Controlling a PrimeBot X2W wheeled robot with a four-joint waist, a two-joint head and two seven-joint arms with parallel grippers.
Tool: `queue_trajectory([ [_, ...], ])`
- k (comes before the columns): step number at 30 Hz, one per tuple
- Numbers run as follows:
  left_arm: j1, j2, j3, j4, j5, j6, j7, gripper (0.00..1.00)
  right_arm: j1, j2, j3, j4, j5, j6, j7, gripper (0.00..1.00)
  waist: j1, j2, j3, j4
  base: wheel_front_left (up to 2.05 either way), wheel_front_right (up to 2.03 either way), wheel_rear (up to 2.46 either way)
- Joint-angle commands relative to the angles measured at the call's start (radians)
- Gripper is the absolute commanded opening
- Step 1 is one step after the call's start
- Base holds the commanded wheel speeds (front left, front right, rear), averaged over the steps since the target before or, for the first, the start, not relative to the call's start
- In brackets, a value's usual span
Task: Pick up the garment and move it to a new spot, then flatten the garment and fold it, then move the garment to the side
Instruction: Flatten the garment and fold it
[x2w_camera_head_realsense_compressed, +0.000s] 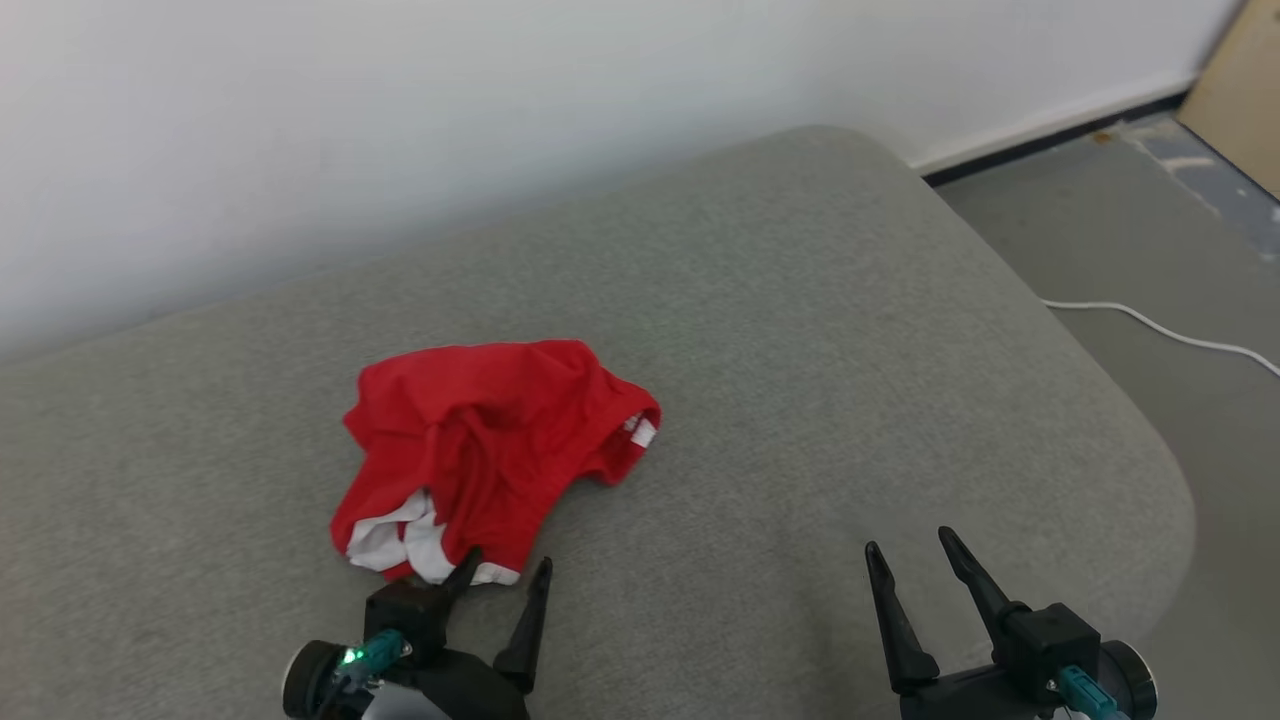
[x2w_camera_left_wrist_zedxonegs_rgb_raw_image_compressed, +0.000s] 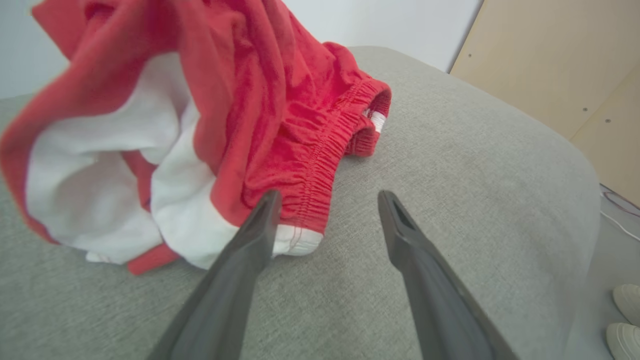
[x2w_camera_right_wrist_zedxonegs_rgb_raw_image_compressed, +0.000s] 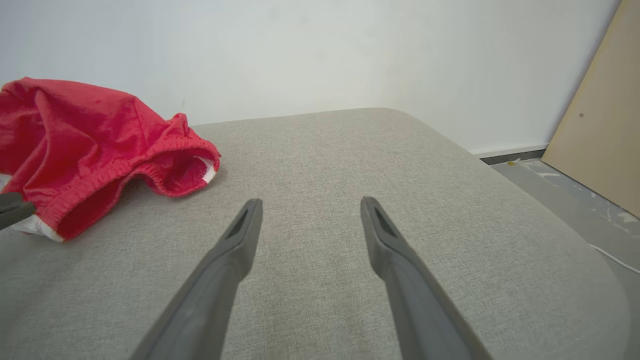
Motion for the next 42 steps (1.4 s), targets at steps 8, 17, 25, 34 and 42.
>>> queue_trajectory([
  [8, -0.096, 0.015, 0.007, 0.16, 0.037, 0.078, 0.032, 1.0, -0.017, -0.001, 0.009, 0.009, 0.02, -0.003, -0.014, 1.0, -0.0001, -0.0001, 0.056, -0.085, 0.0, 0.0, 0.0],
  [17, -0.172, 0.008, 0.033, 0.284, -0.001, 0.104, 0.049, 0.0, -0.02, -0.001, 0.006, 0.01, 0.021, -0.003, -0.018, 1.0, -0.0001, -0.0001, 0.06, -0.068, 0.0, 0.0, 0.0],
  [25, -0.313, -0.015, -0.004, 0.201, -0.043, 0.031, 0.007, 0.0, -0.018, -0.001, 0.007, 0.017, 0.03, -0.003, -0.019, 1.0, -0.0001, -0.0001, 0.038, -0.026, 0.0, 0.0, 0.0],
  [34, -0.54, -0.023, -0.122, 0.017, -0.145, 0.003, -0.002, 0.0, -0.024, -0.001, 0.026, 0.034, 0.039, -0.003, -0.016, 1.0, -0.0001, -0.0001, 0.013, -0.033, 0.0, 0.0, 0.0],
  [42, -0.619, -0.022, -0.108, -0.113, -0.291, 0.055, -0.039, 0.0, -0.018, -0.001, 0.018, 0.042, 0.043, -0.003, -0.023, 1.0, -0.0001, -0.0001, 0.013, -0.017, 0.0, 0.0, 0.0],
])
